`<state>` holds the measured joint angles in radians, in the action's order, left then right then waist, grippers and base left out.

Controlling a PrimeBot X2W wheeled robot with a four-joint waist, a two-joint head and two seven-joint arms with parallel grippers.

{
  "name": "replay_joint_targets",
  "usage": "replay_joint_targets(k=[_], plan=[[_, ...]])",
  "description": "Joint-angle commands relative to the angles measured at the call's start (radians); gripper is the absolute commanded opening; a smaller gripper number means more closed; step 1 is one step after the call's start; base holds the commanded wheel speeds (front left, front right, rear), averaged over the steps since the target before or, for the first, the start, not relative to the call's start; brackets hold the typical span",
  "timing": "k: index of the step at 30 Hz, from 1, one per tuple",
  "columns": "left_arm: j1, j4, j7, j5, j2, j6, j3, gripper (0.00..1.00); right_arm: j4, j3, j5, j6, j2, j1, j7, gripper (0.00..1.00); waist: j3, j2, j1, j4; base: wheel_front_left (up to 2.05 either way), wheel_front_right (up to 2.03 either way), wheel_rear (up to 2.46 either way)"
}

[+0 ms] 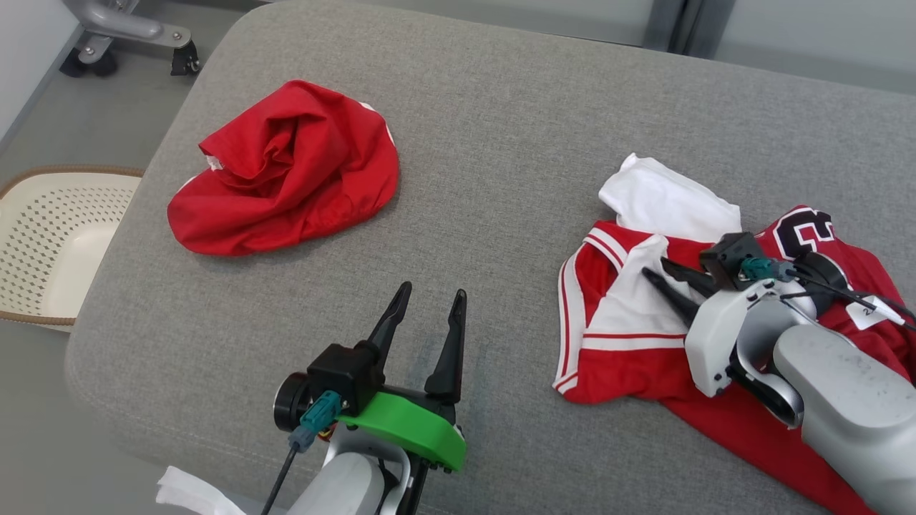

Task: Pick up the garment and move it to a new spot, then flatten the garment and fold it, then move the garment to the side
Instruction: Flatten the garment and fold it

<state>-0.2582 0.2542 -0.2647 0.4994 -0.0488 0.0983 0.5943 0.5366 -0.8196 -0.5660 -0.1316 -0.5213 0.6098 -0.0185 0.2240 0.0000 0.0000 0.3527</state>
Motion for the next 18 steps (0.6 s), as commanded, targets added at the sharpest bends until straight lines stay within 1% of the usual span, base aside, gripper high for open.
replay_joint_targets(k=[1, 5, 9, 15, 18], plan=[[-0.008, -0.001, 0.000, 0.007, -0.003, 0.004, -0.002, 1.00, 0.012, 0.013, -0.025, 0.002, 0.005, 0.024, -0.028, 0.00, 0.001, 0.0000, 0.0000, 0.005, 0.00, 0.00, 0.00], [-0.005, 0.001, 0.000, 0.010, -0.003, 0.006, -0.001, 1.00, 0.047, 0.041, -0.047, 0.002, 0.006, 0.088, -0.092, 0.00, -0.010, 0.0000, 0.0000, 0.004, 0.00, 0.00, 0.00], [-0.008, 0.001, 0.000, 0.013, -0.003, 0.006, -0.003, 1.00, 0.094, 0.106, -0.047, 0.002, -0.011, 0.196, -0.147, 0.00, -0.018, 0.0000, 0.0000, 0.004, 0.00, 0.00, 0.00], [-0.002, 0.002, 0.000, 0.018, -0.003, 0.003, -0.001, 1.00, 0.170, 0.236, 0.020, 0.002, -0.046, 0.413, -0.216, 0.00, -0.039, 0.0000, 0.0000, 0.018, 0.00, 0.00, 0.00], [0.011, 0.005, 0.000, 0.021, -0.003, 0.004, -0.002, 1.00, 0.151, 0.262, 0.050, 0.001, -0.028, 0.488, -0.231, 0.00, -0.058, 0.0000, 0.0000, 0.024, 0.00, 0.00, 0.00]])
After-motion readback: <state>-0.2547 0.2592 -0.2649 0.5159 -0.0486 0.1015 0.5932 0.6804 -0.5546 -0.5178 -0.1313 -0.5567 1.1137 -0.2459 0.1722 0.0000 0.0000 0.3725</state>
